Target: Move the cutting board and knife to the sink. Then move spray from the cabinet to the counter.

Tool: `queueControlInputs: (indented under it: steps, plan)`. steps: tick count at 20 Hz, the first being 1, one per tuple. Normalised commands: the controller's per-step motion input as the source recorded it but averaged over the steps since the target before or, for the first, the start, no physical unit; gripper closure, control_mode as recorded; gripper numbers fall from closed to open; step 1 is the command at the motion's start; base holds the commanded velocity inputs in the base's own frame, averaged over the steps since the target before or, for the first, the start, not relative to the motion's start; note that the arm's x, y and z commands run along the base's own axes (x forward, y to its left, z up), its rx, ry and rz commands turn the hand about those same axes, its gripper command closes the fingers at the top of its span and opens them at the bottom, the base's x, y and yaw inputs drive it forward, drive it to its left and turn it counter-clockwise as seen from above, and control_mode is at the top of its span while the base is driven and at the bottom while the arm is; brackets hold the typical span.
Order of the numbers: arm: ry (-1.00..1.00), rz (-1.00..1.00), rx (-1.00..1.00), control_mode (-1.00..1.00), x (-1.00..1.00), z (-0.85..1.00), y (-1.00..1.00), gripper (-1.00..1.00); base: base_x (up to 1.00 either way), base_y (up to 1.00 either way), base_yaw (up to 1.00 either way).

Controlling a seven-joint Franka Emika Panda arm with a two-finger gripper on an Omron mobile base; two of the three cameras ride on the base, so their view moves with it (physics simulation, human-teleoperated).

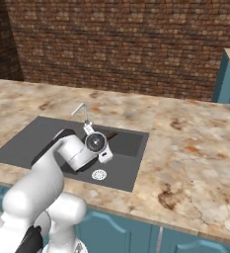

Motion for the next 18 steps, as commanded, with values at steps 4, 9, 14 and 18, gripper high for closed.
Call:
queueControlInputs:
  steps: [4,9,14,18]
  plan:
    - [0.04,0.01,-0.12,-1.0,0.0,-0.25,0.32,1.0,0.0,0.0,0.0]
    - [0.06,0.0,-0.13,-1.0,0.0,-0.27,0.32,1.0,0.0,0.0,0.0]
    - [0.02,-0.01,-0.1,-1.0,0.0,-0.39,0.3,1.0,0.0,0.0,0.0]
    - [-0.07,0.0,-0.01,-1.0,0.0,-0.45,0.1,1.0,0.0,0.0,0.0]
